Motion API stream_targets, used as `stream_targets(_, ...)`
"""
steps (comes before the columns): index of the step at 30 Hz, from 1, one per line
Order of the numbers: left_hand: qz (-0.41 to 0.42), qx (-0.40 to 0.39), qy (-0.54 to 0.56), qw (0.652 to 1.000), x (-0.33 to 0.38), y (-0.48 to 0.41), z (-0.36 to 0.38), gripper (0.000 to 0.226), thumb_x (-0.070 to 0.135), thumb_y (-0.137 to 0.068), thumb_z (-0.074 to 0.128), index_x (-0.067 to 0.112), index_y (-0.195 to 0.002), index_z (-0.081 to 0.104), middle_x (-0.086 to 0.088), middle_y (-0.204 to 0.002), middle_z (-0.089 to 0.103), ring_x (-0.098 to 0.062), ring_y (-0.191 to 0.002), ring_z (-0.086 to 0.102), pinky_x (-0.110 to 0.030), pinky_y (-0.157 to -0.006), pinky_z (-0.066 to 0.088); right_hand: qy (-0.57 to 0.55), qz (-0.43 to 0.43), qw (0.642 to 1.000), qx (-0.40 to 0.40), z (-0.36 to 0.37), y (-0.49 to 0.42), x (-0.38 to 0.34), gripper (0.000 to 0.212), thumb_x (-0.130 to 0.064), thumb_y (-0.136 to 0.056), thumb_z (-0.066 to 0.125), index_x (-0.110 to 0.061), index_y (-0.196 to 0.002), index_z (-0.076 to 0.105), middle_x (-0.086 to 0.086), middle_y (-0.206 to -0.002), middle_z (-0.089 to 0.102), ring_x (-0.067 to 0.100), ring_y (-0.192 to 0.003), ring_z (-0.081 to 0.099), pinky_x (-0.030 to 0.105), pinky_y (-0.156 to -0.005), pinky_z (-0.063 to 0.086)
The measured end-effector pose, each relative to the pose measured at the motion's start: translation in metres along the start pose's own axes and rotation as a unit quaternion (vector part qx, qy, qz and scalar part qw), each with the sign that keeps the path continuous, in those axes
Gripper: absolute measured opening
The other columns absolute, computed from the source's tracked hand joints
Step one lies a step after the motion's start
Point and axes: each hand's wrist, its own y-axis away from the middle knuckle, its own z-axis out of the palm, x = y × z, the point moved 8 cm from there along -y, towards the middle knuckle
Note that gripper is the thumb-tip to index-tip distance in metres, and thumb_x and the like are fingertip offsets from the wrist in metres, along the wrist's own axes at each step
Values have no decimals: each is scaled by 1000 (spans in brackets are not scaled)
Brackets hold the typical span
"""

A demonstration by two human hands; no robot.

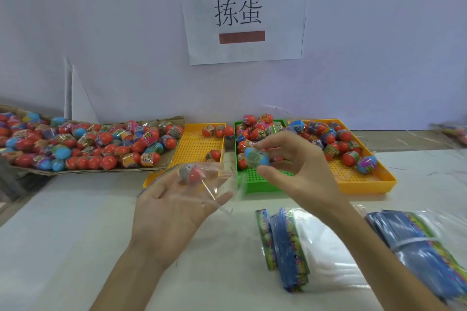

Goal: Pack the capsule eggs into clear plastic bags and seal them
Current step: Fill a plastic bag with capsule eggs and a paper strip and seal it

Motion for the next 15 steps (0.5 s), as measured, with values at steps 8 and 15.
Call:
stream_targets(8,11,7,15,1000,0,1,3,68,22,-95,48,0,-156,28,-11,-126,53,-40,-103,71,-67,-87,52,146,-130,980,-39,31,15,-25,26,-18,-76,85,-22,-99,73,-20,-98,69,5,-99,62,30,-90,46)
stream_targets(15,-47,-24,-31,998,-19,1,6,48,24,-105,32,-4,-144,41,-32,-147,47,-49,-136,47,-68,-108,39,223,-127,966,15,41,17,-11,21,-23,-73,88,-22,-87,73,-8,-104,60,16,-100,52,42,-85,46)
